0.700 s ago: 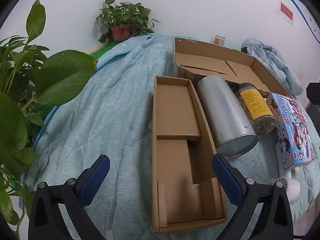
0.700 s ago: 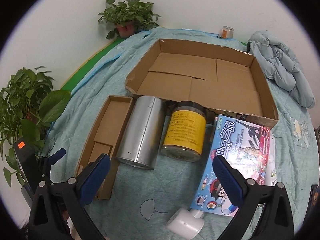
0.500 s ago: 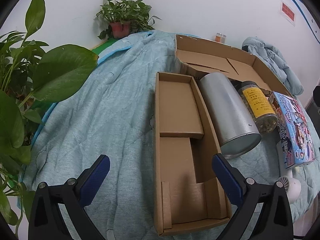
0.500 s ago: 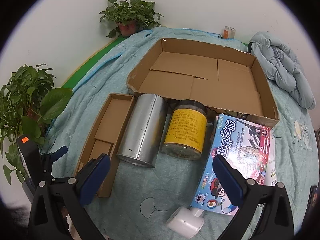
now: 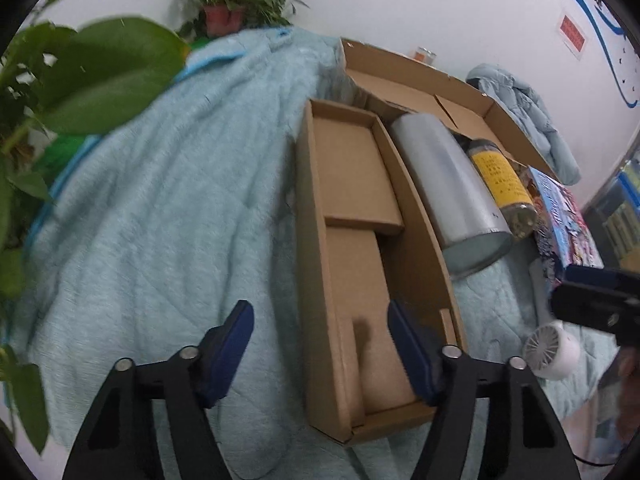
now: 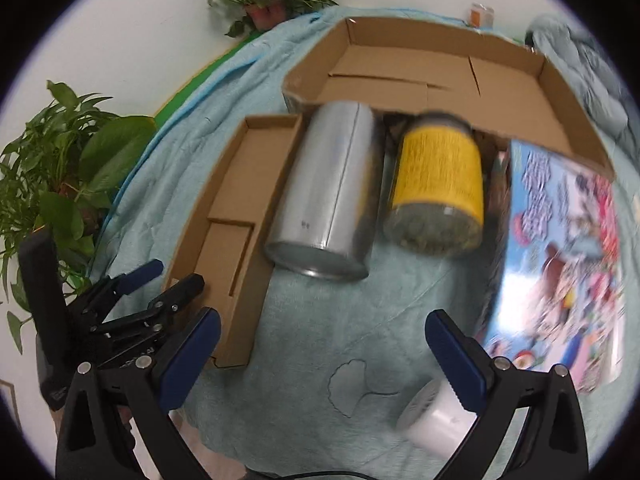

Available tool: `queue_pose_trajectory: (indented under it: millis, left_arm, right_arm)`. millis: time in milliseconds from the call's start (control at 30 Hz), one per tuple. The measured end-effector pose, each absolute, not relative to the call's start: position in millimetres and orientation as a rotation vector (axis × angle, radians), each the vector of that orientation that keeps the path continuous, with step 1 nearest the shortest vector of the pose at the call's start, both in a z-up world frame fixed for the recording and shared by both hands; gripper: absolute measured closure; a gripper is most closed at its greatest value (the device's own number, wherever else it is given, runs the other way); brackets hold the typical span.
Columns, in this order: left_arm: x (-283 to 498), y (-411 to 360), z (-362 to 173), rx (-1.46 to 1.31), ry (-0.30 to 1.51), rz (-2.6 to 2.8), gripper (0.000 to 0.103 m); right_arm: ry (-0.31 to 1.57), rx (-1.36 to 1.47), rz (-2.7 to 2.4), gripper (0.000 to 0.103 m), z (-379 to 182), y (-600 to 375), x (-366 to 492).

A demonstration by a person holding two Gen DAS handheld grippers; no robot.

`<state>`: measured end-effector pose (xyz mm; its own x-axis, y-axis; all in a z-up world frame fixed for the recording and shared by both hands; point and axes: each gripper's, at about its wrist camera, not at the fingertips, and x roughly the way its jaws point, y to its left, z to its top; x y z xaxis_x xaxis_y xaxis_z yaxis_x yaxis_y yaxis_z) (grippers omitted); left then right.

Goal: Organize rigid objects
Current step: 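Close both grippers on the end of the narrow cardboard insert tray, then lift the insert tray with both grippers and lower it into the large box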

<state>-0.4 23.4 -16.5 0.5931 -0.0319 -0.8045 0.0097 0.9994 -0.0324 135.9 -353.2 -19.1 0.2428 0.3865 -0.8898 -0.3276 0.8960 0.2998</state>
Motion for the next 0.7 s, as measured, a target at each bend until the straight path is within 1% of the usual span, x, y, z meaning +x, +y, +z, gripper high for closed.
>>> queue_pose_trajectory:
  millis: [67, 100, 133, 200, 233, 300, 333, 367, 400, 433, 467, 533, 600, 633, 667, 700]
  left_arm:
    - [3.1, 22.1, -22.9, -0.011, 0.939, -0.026, 0.049]
    - [4.2, 21.9, -26.4, -0.019, 0.951, -0.022, 0.055]
    - [3.6, 21.9, -28.9, -0.038, 0.979, -0.030, 0.058]
    - [2.4, 22.8, -34.1, -0.061, 1.044, -0.044, 0.069]
    - [0.5, 23.4, -35.9, -0.078, 1.078, -0.055, 0.071]
    - [-4.2, 24.4, -37.9, -0.115, 1.129, -0.067, 0.076]
    - [-6.2, 25.3, -37.5, -0.124, 1.148, -0.070, 0.077]
    - [-9.1, 27.7, -36.4, -0.147, 1.178, -0.076, 0.078]
    - [-11.9, 29.4, -35.8, -0.177, 1.198, -0.084, 0.079]
    - [-12.8, 30.4, -36.7, -0.188, 1.199, -0.082, 0.079]
    - [-17.0, 33.6, -37.7, -0.215, 1.197, -0.095, 0.079]
    - [-22.5, 38.8, -39.6, -0.247, 1.178, -0.091, 0.080]
    - [-25.7, 37.4, -37.8, -0.225, 1.176, -0.076, 0.080]
    - [-28.0, 34.2, -36.8, -0.206, 1.175, -0.069, 0.080]
    - [-32.1, 32.0, -36.8, -0.185, 1.171, -0.057, 0.080]
    - [-36.9, 31.6, -36.4, -0.189, 1.172, -0.052, 0.080]
  right_arm:
    - [1.257, 0.084, 0.523, 0.001, -30.6, -342.5, 129.7]
    - [1.273, 0.091, 0.557, 0.001, -36.1, -334.8, 125.9]
    - [1.278, 0.091, 0.571, 0.001, -38.4, -328.7, 122.6]
    - [1.253, 0.072, 0.584, 0.001, -40.2, -316.1, 115.7]
    - [1.234, 0.057, 0.581, 0.003, -40.0, -310.2, 113.6]
    - [1.189, 0.013, 0.562, 0.010, -40.3, -299.8, 109.9]
    - [1.180, 0.001, 0.549, 0.019, -44.5, -295.8, 108.8]
    - [1.186, -0.001, 0.541, 0.031, -47.5, -294.1, 110.9]
    - [1.207, 0.008, 0.540, 0.036, -53.1, -291.0, 111.6]
    - [1.240, 0.035, 0.558, 0.044, -60.1, -288.0, 111.5]
    - [1.263, 0.066, 0.576, 0.050, -66.0, -288.3, 109.9]
    - [1.271, 0.097, 0.586, 0.051, -70.5, -285.8, 108.2]
    - [1.250, 0.092, 0.596, 0.061, -69.0, -281.6, 103.4]
    - [1.247, 0.087, 0.619, 0.073, -67.5, -278.4, 99.8]
    - [1.243, 0.073, 0.636, 0.079, -66.4, -272.4, 95.5]
    - [1.230, 0.050, 0.633, 0.079, -64.2, -268.7, 90.6]
